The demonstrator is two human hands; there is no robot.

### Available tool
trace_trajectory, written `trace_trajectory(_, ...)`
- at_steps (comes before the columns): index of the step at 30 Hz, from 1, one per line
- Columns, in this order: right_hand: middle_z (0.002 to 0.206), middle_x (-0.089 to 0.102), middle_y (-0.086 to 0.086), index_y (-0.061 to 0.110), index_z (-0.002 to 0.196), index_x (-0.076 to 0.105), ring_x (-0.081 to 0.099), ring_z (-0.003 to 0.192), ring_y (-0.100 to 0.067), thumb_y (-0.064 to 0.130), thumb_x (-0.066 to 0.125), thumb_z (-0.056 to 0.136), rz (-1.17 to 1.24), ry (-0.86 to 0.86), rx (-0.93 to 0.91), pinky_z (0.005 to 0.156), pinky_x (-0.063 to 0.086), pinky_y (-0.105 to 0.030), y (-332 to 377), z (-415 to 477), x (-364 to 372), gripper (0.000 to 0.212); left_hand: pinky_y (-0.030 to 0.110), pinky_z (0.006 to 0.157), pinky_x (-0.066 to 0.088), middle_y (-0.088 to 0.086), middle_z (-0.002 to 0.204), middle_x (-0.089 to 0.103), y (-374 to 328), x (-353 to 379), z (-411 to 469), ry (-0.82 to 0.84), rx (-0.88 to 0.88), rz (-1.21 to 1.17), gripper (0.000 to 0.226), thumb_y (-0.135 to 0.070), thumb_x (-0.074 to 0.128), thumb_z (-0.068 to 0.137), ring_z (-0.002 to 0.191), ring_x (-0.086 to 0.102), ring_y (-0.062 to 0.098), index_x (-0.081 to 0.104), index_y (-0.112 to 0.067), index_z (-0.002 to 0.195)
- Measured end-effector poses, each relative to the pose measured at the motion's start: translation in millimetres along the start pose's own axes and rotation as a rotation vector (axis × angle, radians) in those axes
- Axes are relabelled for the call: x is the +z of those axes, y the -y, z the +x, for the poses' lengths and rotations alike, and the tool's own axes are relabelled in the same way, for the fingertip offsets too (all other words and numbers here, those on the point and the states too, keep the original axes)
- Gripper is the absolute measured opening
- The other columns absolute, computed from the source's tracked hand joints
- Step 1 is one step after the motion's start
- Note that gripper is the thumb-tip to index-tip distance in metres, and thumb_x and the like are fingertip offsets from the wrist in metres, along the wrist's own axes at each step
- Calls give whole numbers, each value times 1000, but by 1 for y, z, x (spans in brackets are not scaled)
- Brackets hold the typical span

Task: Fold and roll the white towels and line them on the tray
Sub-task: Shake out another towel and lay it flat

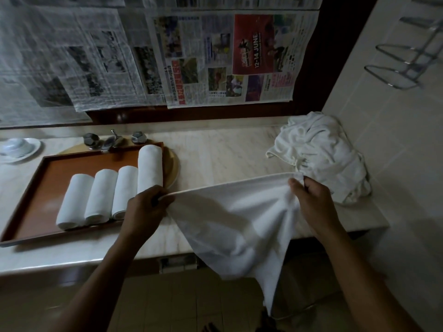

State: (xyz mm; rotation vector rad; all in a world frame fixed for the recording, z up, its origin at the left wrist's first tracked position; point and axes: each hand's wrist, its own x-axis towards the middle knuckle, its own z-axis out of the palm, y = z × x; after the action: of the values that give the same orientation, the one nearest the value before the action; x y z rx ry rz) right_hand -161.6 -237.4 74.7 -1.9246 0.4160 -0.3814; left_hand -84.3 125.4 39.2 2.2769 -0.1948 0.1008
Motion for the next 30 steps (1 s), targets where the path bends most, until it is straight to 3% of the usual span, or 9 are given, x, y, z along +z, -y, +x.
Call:
trace_trajectory(4,62,55,-6,15,72,58,57,64,-19,40,63,97,35,20,-22,66,51,-43,-10,4,-3,36,5,55,42,-3,90,71,-4,2,-4,-77,-26,-29,6,-26,70,96,77,65,5,72,-21,98)
trace_trajectory(9,67,56,-15,13,76,61,51,63,-15,49,64,92,-21,-29,-72,64,44,-36,-17,4,-8,40,4,55,42,-3,89,70,-9,-1,-6,-97,-18,-59,5,-21,69,97,76,64,3,68,-17,95)
trace_trajectory(14,75,64,-11,18,93,69,60,71,-15,45,64,95,-79,-28,-92,70,54,-48,-29,2,-13,27,13,58,51,-2,87,73,-2,-1,-7,-63,-14,-128,1,-20,70,96,74,69,9,71,-20,97)
trace_trajectory(17,80,70,3,25,99,71,67,78,-14,33,65,99,-119,-30,-137,73,55,-43,-33,2,-16,9,24,64,57,-2,88,75,-3,-1,-9,-99,-40,-210,3,-20,70,96,79,71,10,73,-20,97)
trace_trajectory(20,67,62,-4,20,78,63,55,63,-10,41,68,96,-153,-61,-146,62,44,-34,-39,4,-16,28,17,61,55,-1,87,74,-9,-2,-11,-120,-38,-257,6,-19,69,97,80,70,5,74,-15,98)
trace_trajectory(22,67,59,-12,15,75,59,52,61,-13,45,68,94,-178,-62,-136,59,41,-33,-47,6,-15,37,16,60,53,1,85,73,-9,0,-12,-101,-53,-271,7,-19,68,98,78,69,5,71,-14,95)
trace_trajectory(26,76,67,3,23,88,65,65,76,-16,40,67,96,-272,-29,-73,71,50,-39,-74,4,-11,19,39,67,58,4,81,71,6,14,-20,1,-90,-248,10,-24,67,98,76,68,15,66,-17,91)
trace_trajectory(30,78,69,3,21,92,69,65,80,-20,34,69,96,-338,2,-13,71,46,-34,-107,-7,-11,13,44,64,60,2,75,73,20,33,-38,80,-142,-235,9,-21,73,94,70,71,16,71,-17,87)
